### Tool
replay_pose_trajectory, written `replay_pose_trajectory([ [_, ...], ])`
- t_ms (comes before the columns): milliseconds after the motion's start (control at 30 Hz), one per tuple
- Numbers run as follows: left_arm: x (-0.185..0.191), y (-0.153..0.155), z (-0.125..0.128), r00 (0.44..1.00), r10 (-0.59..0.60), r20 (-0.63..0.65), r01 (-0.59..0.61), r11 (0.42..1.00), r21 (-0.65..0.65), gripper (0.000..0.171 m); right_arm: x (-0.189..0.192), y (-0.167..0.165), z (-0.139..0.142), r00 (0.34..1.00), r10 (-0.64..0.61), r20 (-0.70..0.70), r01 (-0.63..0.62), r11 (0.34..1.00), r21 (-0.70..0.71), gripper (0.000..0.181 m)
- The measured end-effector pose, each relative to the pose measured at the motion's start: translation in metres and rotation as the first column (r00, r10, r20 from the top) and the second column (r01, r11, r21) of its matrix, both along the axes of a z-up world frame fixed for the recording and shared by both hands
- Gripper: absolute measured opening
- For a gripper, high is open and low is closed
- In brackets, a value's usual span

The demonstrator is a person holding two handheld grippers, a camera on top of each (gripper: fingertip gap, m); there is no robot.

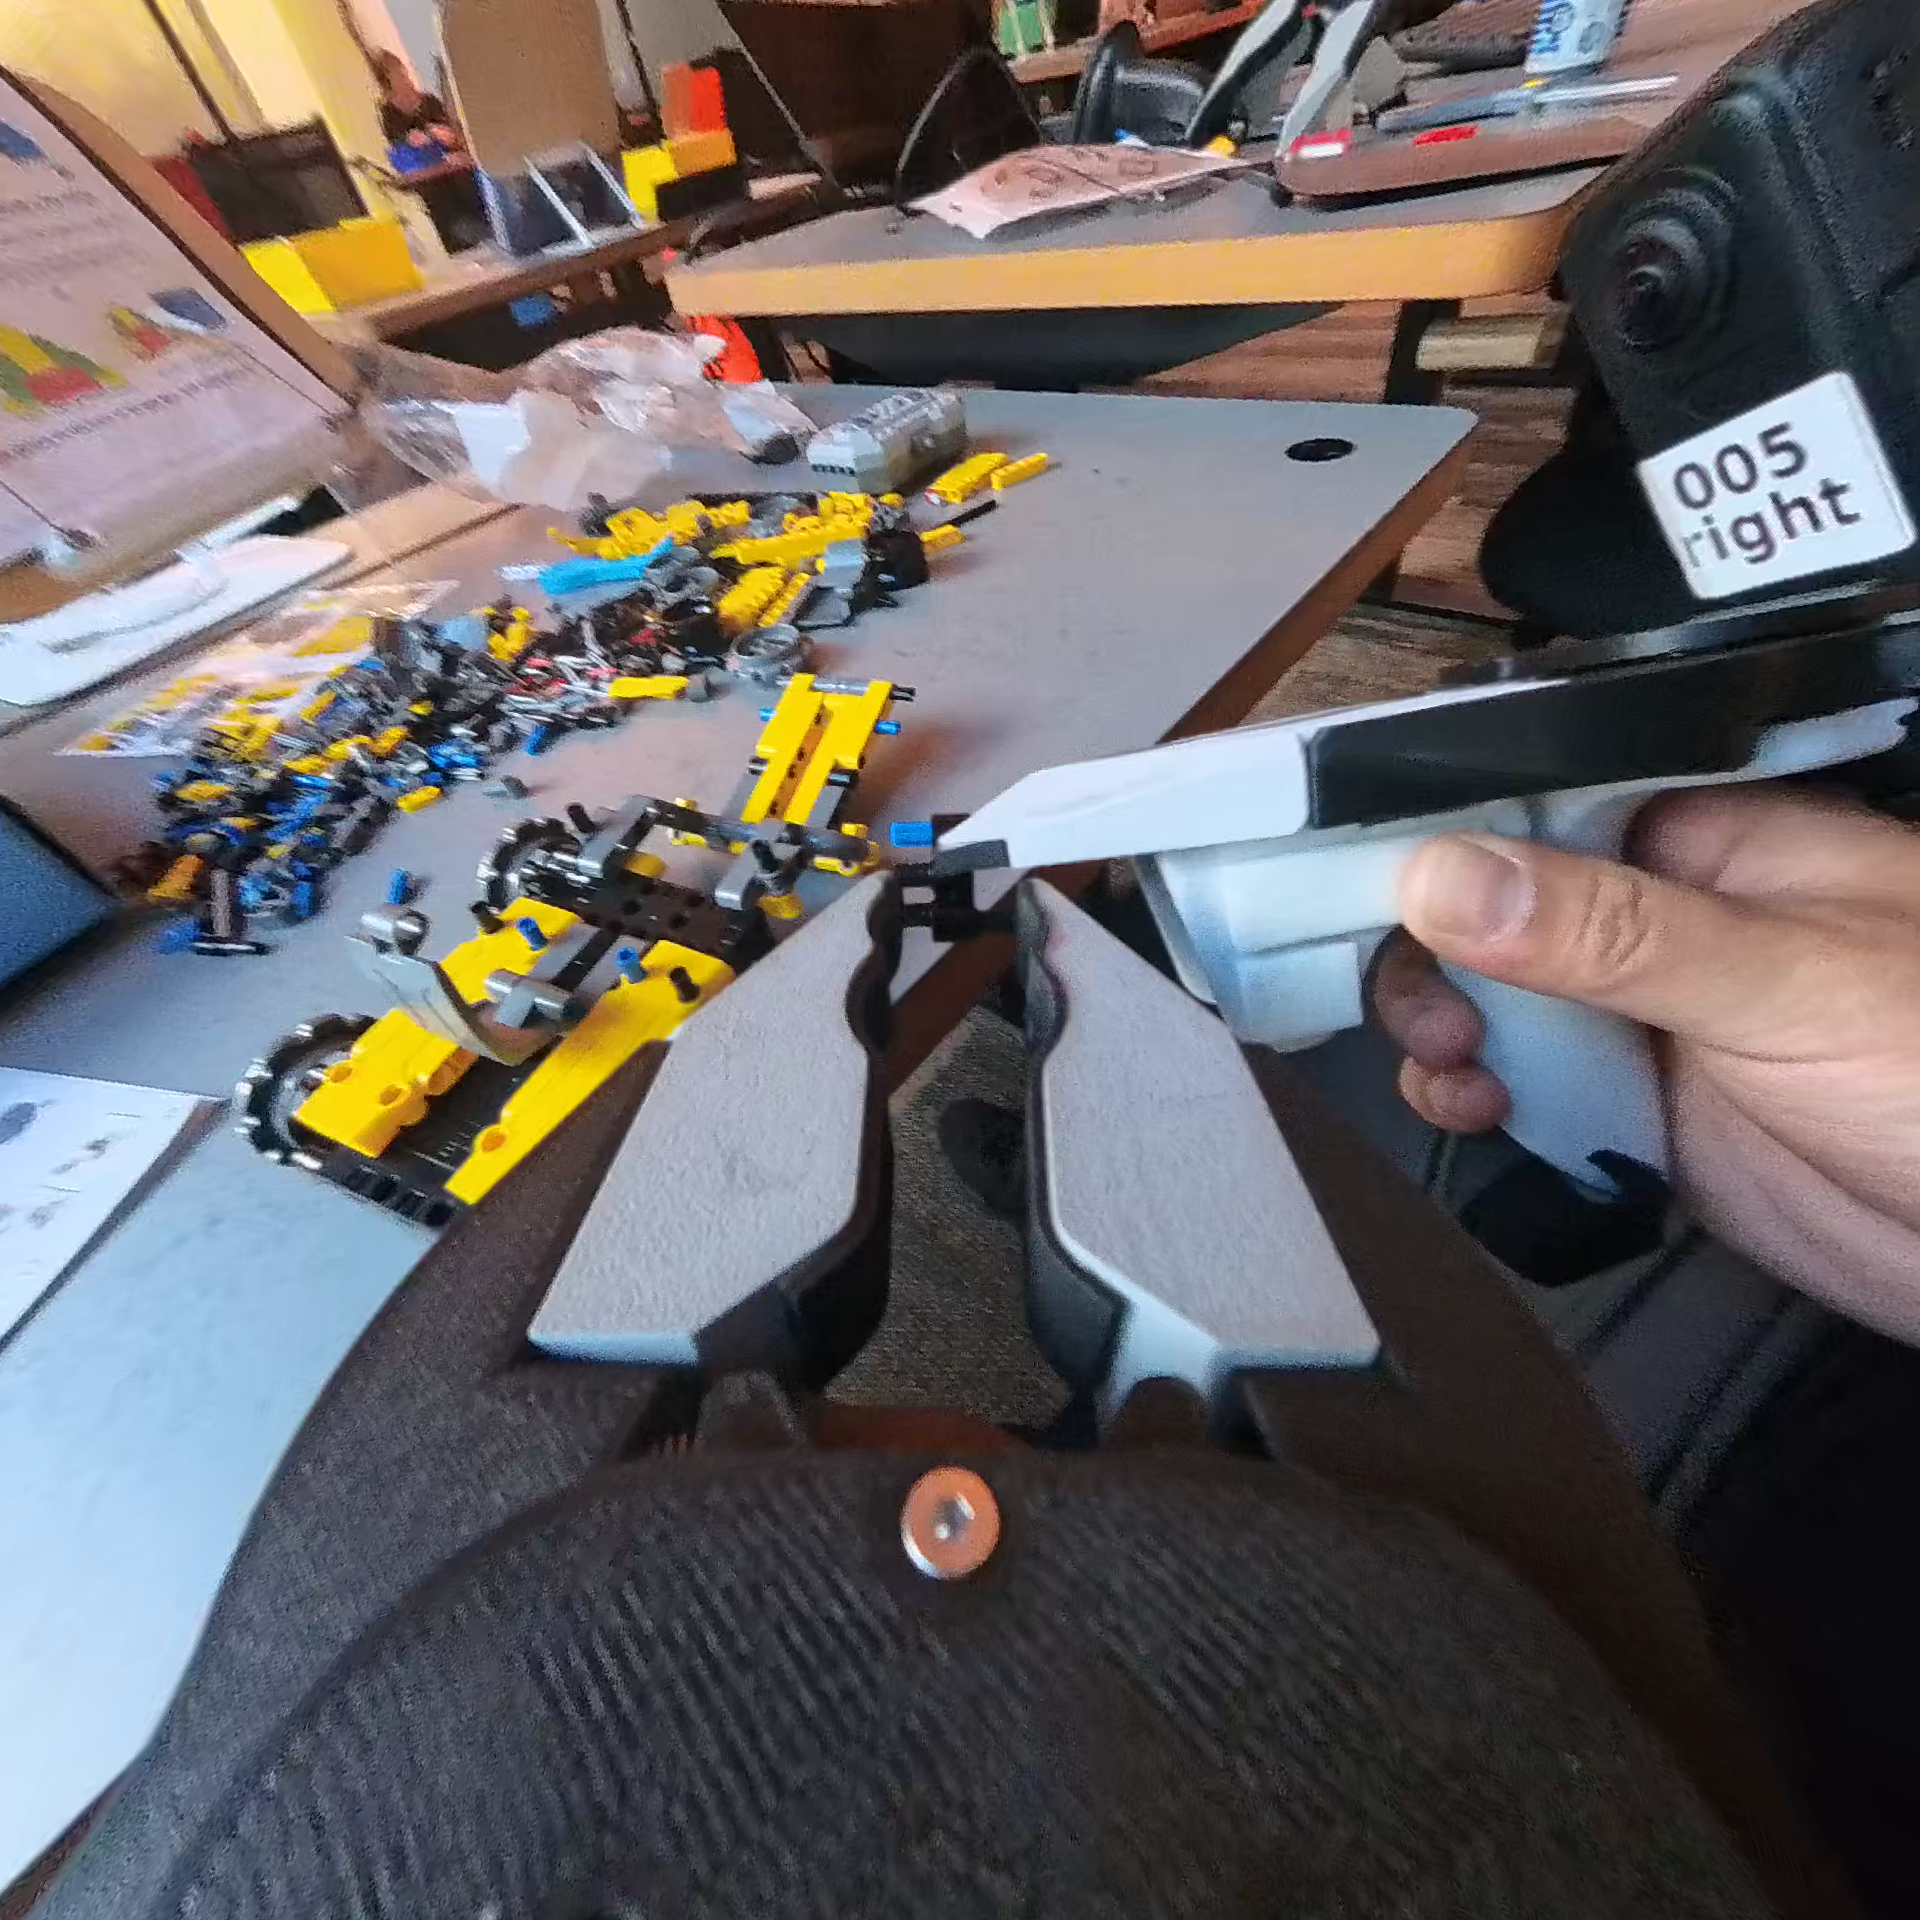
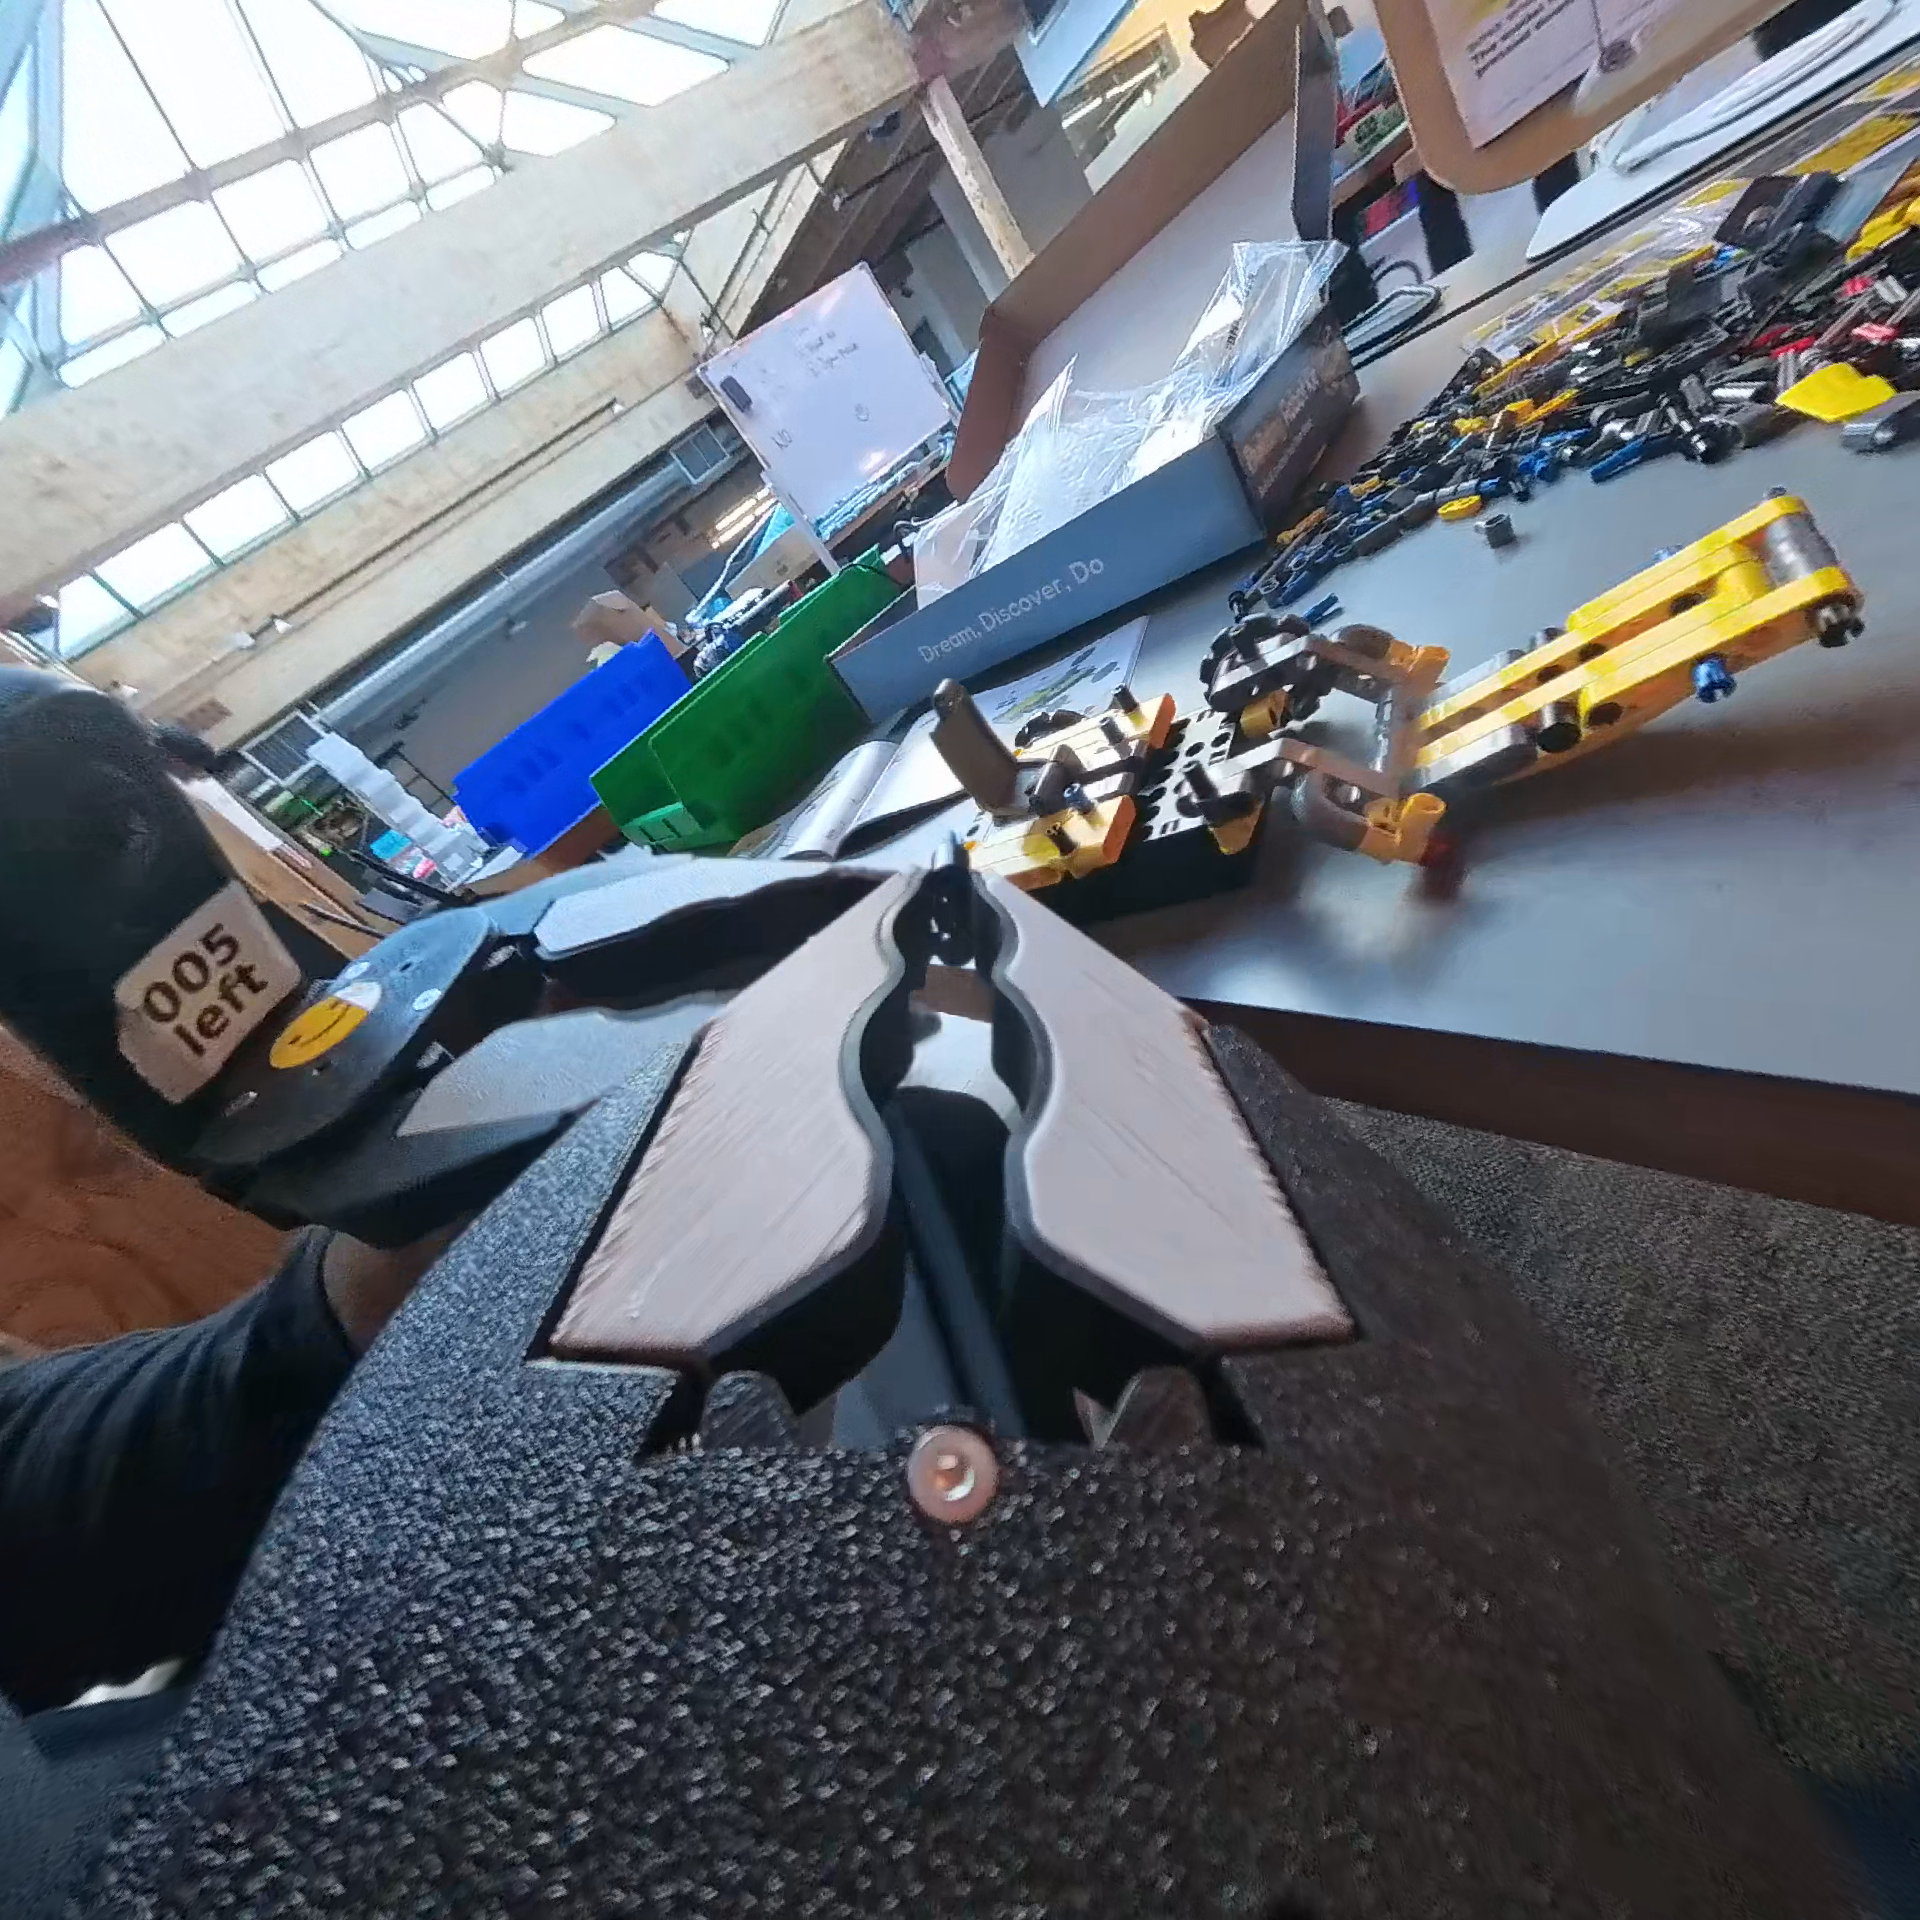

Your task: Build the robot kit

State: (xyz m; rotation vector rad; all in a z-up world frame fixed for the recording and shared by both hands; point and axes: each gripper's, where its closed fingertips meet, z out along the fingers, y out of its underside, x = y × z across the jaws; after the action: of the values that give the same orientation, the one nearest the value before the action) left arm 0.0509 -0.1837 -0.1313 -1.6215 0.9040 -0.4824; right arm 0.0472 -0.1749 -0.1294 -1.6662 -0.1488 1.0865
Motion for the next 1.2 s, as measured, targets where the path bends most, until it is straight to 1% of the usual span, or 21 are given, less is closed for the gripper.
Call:
replay_pose_trajectory([
  [133, -0.002, 0.003, -0.002, 0.998, 0.045, -0.034, -0.044, 0.998, 0.053, 0.013, -0.001, 0.002, -0.002, 1.0, -0.01, -0.001, 0.01, 1.0, -0.002, 0.006],
  [233, -0.007, 0.008, -0.003, 0.994, 0.097, -0.041, -0.093, 0.992, 0.091, 0.018, -0.001, 0.005, -0.003, 1.0, -0.021, 0.007, 0.021, 1.0, -0.004, 0.006],
  [300, -0.005, 0.007, -0.006, 0.995, 0.086, -0.059, -0.08, 0.992, 0.094, 0.013, -0.002, 0.006, -0.005, 1.0, -0.025, 0.003, 0.025, 1.0, -0.007, 0.006],
  [400, -0.006, 0.01, -0.01, 0.993, 0.087, -0.082, -0.078, 0.991, 0.108, 0.013, -0.002, 0.007, -0.009, 0.999, -0.033, 0.004, 0.033, 0.999, -0.02, 0.007],
  [433, -0.007, 0.012, -0.011, 0.991, 0.094, -0.095, -0.082, 0.989, 0.119, 0.016, -0.002, 0.008, -0.01, 0.999, -0.034, 0.003, 0.034, 0.999, -0.025, 0.007],
  [500, -0.009, 0.014, -0.013, 0.985, 0.107, -0.137, -0.083, 0.982, 0.168, 0.021, -0.002, 0.009, -0.013, 0.999, -0.034, 0.001, 0.034, 0.999, -0.037, 0.007],
  [667, -0.009, 0.012, -0.016, 0.963, 0.124, -0.238, -0.054, 0.959, 0.278, 0.014, -0.005, 0.01, -0.015, 1.0, -0.025, -0.01, 0.024, 0.999, -0.049, 0.006],
  [767, -0.008, 0.011, -0.017, 0.96, 0.13, -0.249, -0.052, 0.954, 0.296, 0.014, -0.005, 0.01, -0.014, 1.0, -0.027, -0.009, 0.026, 0.999, -0.045, 0.006],
  [867, -0.008, 0.013, -0.019, 0.958, 0.126, -0.259, -0.048, 0.957, 0.288, 0.015, -0.005, 0.009, -0.015, 1.0, -0.022, -0.017, 0.021, 0.999, -0.049, 0.006],
  [967, -0.007, 0.011, -0.019, 0.962, 0.103, -0.254, -0.03, 0.961, 0.277, 0.014, -0.006, 0.007, -0.015, 1.0, -0.021, -0.011, 0.021, 0.999, -0.044, 0.006],
  [1067, -0.008, 0.012, -0.02, 0.97, 0.062, -0.233, -0.008, 0.974, 0.226, 0.014, -0.006, 0.006, -0.014, 1.0, -0.014, -0.004, 0.014, 0.999, -0.034, 0.006],
  [1133, -0.005, 0.012, -0.019, 0.985, 0.004, -0.174, 0.032, 0.978, 0.207, 0.014, -0.006, 0.008, -0.016, 1.0, 0.006, 0.005, -0.006, 0.999, -0.038, 0.007],
  [1200, -0.002, 0.012, -0.014, 0.995, -0.071, -0.063, 0.082, 0.974, 0.211, 0.014, -0.003, 0.009, -0.013, 0.999, 0.047, 0.027, -0.047, 0.999, -0.021, 0.007],
])
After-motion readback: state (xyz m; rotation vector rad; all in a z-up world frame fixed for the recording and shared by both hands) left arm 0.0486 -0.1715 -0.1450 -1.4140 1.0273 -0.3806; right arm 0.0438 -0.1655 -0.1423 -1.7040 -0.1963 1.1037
